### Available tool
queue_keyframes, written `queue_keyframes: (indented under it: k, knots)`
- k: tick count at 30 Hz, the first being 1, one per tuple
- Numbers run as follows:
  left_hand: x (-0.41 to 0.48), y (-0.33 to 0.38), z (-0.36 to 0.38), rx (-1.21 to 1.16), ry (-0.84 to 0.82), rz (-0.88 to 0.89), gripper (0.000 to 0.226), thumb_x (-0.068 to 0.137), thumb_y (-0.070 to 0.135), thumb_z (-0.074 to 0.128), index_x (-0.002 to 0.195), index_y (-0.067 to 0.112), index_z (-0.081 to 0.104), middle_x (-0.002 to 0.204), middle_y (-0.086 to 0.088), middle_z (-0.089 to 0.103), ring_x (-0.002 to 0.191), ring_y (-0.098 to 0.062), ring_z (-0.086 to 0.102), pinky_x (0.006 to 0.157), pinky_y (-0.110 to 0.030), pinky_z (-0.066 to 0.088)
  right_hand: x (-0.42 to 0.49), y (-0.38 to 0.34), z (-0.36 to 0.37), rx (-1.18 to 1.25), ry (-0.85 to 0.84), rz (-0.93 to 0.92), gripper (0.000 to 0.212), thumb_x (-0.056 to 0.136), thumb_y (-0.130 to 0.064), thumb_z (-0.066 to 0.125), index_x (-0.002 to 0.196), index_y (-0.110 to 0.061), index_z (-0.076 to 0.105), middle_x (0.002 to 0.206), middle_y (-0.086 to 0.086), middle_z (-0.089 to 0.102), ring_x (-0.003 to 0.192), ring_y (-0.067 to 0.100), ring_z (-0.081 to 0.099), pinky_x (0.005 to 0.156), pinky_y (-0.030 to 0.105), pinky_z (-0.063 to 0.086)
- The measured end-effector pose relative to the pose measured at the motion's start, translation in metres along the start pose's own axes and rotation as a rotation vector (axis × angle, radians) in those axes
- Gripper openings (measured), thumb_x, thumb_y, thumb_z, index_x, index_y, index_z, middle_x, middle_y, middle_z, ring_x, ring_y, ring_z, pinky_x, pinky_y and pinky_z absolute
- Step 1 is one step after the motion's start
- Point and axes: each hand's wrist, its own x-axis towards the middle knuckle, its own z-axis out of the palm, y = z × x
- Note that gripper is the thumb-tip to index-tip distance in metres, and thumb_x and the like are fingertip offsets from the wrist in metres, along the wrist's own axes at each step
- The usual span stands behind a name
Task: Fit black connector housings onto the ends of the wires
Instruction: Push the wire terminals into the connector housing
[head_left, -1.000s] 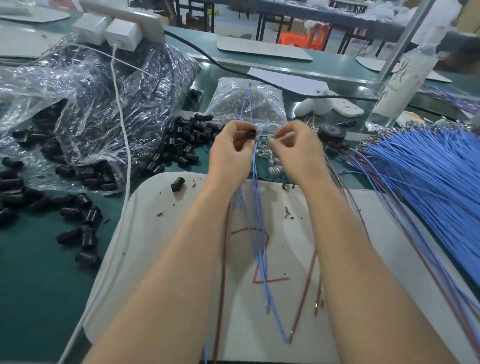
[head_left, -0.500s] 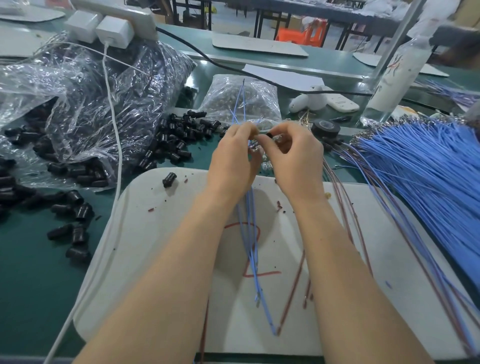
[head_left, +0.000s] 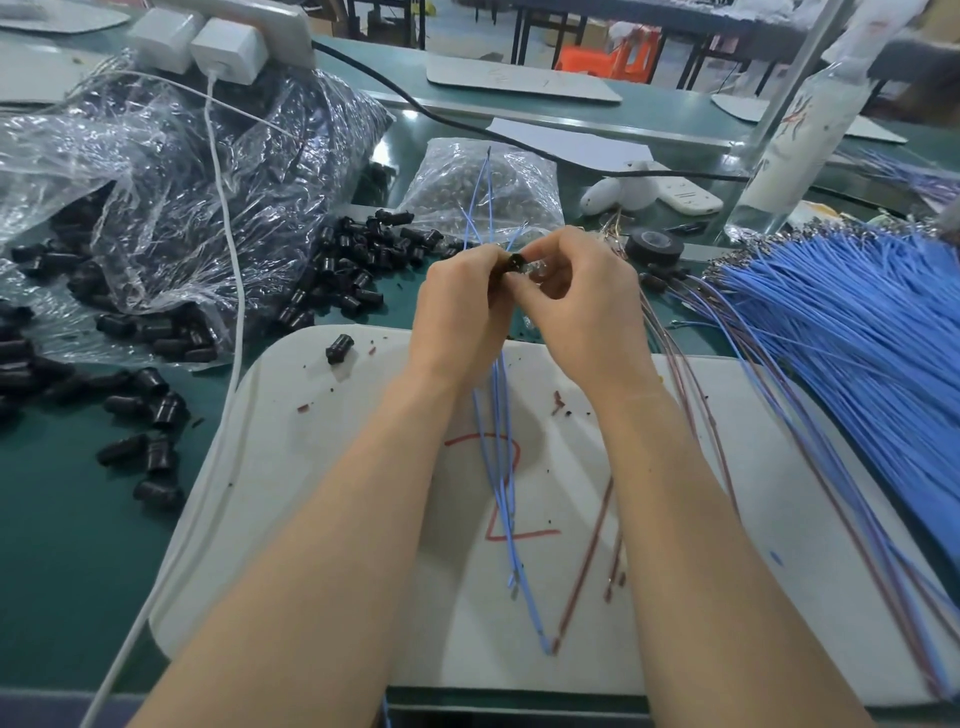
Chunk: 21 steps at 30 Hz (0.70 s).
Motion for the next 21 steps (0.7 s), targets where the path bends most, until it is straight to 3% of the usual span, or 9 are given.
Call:
queue_keyframes:
  k: [5,9,11,17,21]
  knots:
    - [0.000,-0.002,-0.001,0.001,-0.001,0.022,0.017,0.081,0.000,0.050,0.083,0.004,0.067,0.077,-0.011,0.067,0.073,-0.032,0.058,0.069,-0.044,0.049,0.000,-0.003,-0.002,-0.034,-0.025,-0.021,0.010,0.081,-0.012,0.069,0.090,-0.011,0.066,0.080,0.001,0.059,0.066,0.008,0.051,0.065,0.009,0.037]
    - [0.002,-0.005,-0.001,0.015,-0.007,0.033,0.014,0.085,0.003,0.052,0.088,0.002,0.066,0.083,-0.012,0.068,0.079,-0.032,0.061,0.073,-0.043,0.050,0.002,-0.002,-0.008,0.011,-0.067,0.009,0.011,0.085,-0.013,0.065,0.095,-0.014,0.071,0.085,0.002,0.068,0.075,0.012,0.060,0.074,0.018,0.047]
    - [0.003,-0.007,0.000,0.024,-0.011,0.027,0.012,0.086,0.005,0.055,0.090,0.002,0.066,0.087,-0.012,0.069,0.083,-0.031,0.063,0.077,-0.042,0.051,0.004,0.000,-0.015,0.041,-0.054,0.026,0.017,0.089,-0.011,0.061,0.098,-0.019,0.073,0.087,-0.001,0.070,0.077,0.008,0.061,0.076,0.014,0.047]
    - [0.004,-0.007,0.001,0.062,-0.011,-0.018,0.011,0.088,0.010,0.058,0.093,0.005,0.066,0.090,-0.010,0.069,0.083,-0.029,0.062,0.079,-0.041,0.049,0.004,-0.004,-0.019,0.134,-0.055,0.031,0.014,0.086,-0.005,0.064,0.096,-0.015,0.062,0.078,-0.008,0.062,0.076,0.009,0.061,0.081,0.023,0.052]
    - [0.003,-0.005,0.000,0.081,-0.013,-0.007,0.014,0.089,0.009,0.055,0.094,0.005,0.068,0.092,-0.010,0.070,0.085,-0.030,0.062,0.080,-0.041,0.049,0.004,-0.005,-0.016,0.049,-0.048,0.017,0.010,0.086,-0.007,0.064,0.093,-0.012,0.069,0.080,-0.010,0.064,0.078,0.005,0.063,0.080,0.017,0.051]
